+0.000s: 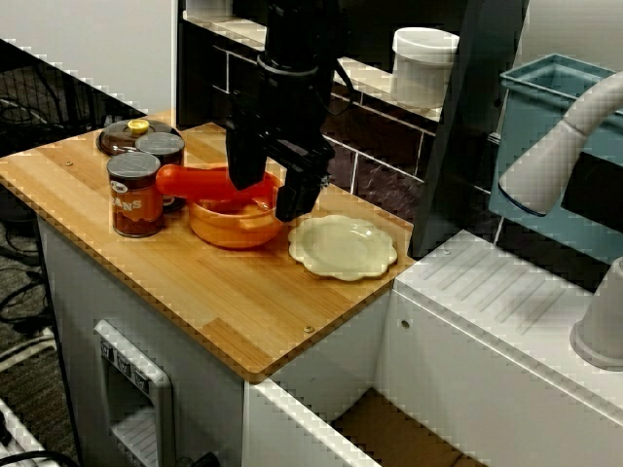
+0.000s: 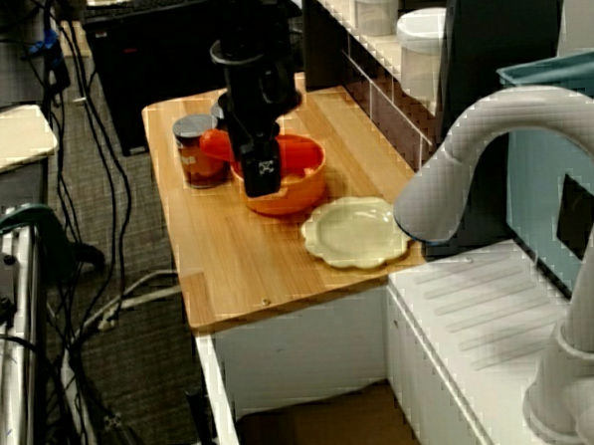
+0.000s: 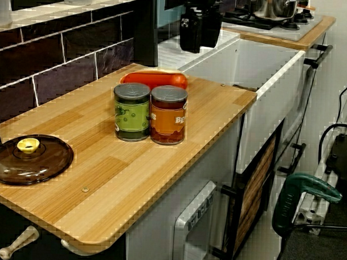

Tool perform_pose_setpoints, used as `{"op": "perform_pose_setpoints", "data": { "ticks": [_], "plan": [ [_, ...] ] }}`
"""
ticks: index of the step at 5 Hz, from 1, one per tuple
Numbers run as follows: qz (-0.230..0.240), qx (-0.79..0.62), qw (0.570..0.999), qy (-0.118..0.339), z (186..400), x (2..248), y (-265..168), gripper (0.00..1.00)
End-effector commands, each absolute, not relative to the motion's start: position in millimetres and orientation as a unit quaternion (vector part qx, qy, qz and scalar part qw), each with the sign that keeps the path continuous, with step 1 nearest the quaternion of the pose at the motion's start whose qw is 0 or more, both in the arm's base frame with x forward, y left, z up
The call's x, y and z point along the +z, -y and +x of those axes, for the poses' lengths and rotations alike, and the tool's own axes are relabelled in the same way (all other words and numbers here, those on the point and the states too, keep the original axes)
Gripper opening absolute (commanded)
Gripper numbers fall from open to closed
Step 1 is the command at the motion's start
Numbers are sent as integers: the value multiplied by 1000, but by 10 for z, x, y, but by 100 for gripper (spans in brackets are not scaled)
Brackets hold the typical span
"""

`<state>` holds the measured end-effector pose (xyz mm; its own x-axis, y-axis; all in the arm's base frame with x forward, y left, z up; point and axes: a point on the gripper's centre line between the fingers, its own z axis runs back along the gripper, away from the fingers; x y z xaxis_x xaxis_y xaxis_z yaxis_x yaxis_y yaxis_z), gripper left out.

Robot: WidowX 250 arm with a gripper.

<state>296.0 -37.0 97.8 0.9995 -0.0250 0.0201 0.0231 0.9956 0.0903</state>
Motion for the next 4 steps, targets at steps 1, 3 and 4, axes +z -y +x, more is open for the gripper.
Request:
{"op": "perform_pose_setpoints", "data": {
  "ticks": [1,3,4],
  "plan": [
    [32,-19,999,16,3036,1071,178,100],
    [56,-23,998,35,3067,936,82,100],
    [54,-10,998,33,3157,885,73,100]
  ]
}}
